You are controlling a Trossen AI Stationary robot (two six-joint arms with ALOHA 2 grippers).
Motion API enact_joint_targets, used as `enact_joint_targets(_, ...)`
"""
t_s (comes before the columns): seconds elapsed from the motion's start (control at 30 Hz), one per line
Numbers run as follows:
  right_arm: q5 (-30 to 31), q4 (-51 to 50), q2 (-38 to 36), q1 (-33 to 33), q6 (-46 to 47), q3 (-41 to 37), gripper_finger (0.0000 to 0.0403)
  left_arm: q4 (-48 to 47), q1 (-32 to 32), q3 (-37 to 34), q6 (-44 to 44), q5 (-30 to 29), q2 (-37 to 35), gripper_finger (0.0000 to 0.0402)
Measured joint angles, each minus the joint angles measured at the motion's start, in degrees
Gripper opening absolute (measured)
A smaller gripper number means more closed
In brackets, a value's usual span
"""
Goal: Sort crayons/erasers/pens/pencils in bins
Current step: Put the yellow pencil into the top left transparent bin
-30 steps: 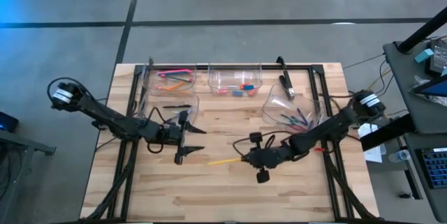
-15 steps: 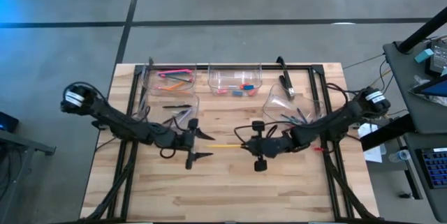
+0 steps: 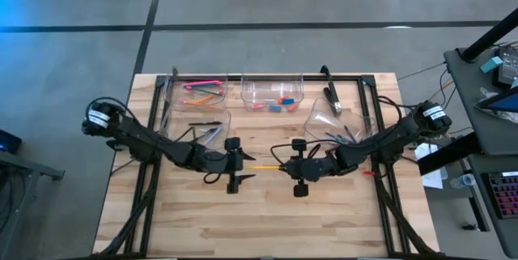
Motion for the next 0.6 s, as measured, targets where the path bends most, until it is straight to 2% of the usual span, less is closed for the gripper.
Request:
enact_joint_targets(0.23, 0.0, -0.1, 0.0, 0.0, 0.0, 0.0, 0.0018, -1.5, 1.0, 0.9, 0.2, -0.1, 0.6, 0.0229)
enact_joint_targets(0.6, 0.0, 0.0, 0.0, 0.0, 0.0, 0.0, 0.0018, -2.3, 1.0, 0.9, 1.7, 0.0, 0.6, 0.0094)
